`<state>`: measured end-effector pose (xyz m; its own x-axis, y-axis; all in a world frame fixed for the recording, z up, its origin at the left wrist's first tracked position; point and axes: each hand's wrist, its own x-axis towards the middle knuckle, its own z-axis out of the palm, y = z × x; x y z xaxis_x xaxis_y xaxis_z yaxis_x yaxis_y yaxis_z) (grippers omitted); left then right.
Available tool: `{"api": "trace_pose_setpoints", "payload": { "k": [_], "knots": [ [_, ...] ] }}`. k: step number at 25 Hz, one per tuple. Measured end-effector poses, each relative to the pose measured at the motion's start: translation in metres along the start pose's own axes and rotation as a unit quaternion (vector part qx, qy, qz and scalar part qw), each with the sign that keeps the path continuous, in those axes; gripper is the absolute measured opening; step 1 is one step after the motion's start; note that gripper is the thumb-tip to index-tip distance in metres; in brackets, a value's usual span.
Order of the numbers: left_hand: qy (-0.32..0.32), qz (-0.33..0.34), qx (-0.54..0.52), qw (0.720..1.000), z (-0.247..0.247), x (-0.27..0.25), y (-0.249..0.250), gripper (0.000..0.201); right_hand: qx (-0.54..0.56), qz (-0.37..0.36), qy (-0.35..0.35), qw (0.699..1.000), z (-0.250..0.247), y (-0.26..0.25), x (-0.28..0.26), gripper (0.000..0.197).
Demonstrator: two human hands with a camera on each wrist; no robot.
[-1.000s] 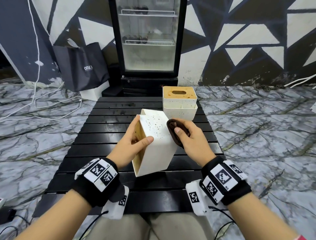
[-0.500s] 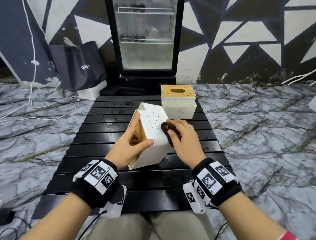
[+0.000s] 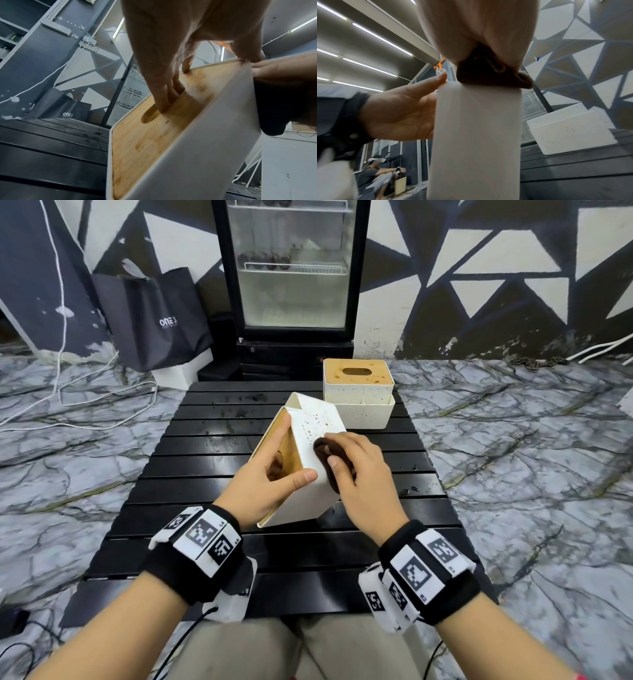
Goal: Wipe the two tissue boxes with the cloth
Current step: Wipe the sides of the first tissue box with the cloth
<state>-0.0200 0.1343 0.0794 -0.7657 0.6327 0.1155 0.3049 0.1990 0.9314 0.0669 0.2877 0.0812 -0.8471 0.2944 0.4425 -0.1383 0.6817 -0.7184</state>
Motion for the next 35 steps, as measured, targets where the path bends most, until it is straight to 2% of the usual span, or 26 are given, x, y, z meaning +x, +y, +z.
{"api": "trace_pose_setpoints", "payload": {
  "k": [4, 9, 12, 14, 19, 22, 25, 31, 35],
  "knots": [
    [-0.007, 0.0, -0.017, 1.0, -0.004, -0.002, -0.002, 0.097, 0.021, -0.052, -0.007, 0.998, 0.003, 0.001, -0.011, 0.034],
    [-0.005, 0.0, -0.019, 1.0, -0.005, -0.004, -0.003, 0.101, 0.002, -0.019, 0.0, 1.0, 0.0, 0.001, 0.001, 0.036],
    [-0.017, 0.011, -0.018, 1.0, -0.003, -0.004, -0.001, 0.1, 0.01, -0.039, -0.011, 0.999, 0.007, -0.01, -0.001, 0.036],
    [-0.016, 0.013, -0.011, 1.0, -0.003, -0.004, 0.0, 0.098, 0.011, -0.052, -0.018, 0.998, 0.007, -0.013, -0.001, 0.034],
    [-0.019, 0.031, 0.014, 0.999, 0.001, -0.003, 0.003, 0.089, 0.011, -0.017, -0.012, 1.0, 0.006, -0.016, 0.03, 0.031],
    [-0.02, 0.027, 0.001, 0.999, -0.001, -0.005, 0.003, 0.095, 0.012, -0.017, -0.016, 1.0, 0.008, -0.017, 0.023, 0.032],
    [-0.025, 0.028, -0.013, 0.999, -0.003, -0.004, 0.003, 0.088, 0.01, -0.021, -0.019, 1.0, 0.009, -0.018, 0.011, 0.032],
    [-0.016, 0.032, -0.006, 0.999, 0.001, -0.004, 0.001, 0.094, 0.023, -0.022, 0.005, 0.999, 0.01, -0.017, 0.044, 0.029],
    [-0.018, 0.035, -0.02, 0.999, 0.0, -0.004, 0.0, 0.093, 0.016, -0.022, 0.015, 1.0, 0.013, -0.015, 0.025, 0.034]
  ]
}}
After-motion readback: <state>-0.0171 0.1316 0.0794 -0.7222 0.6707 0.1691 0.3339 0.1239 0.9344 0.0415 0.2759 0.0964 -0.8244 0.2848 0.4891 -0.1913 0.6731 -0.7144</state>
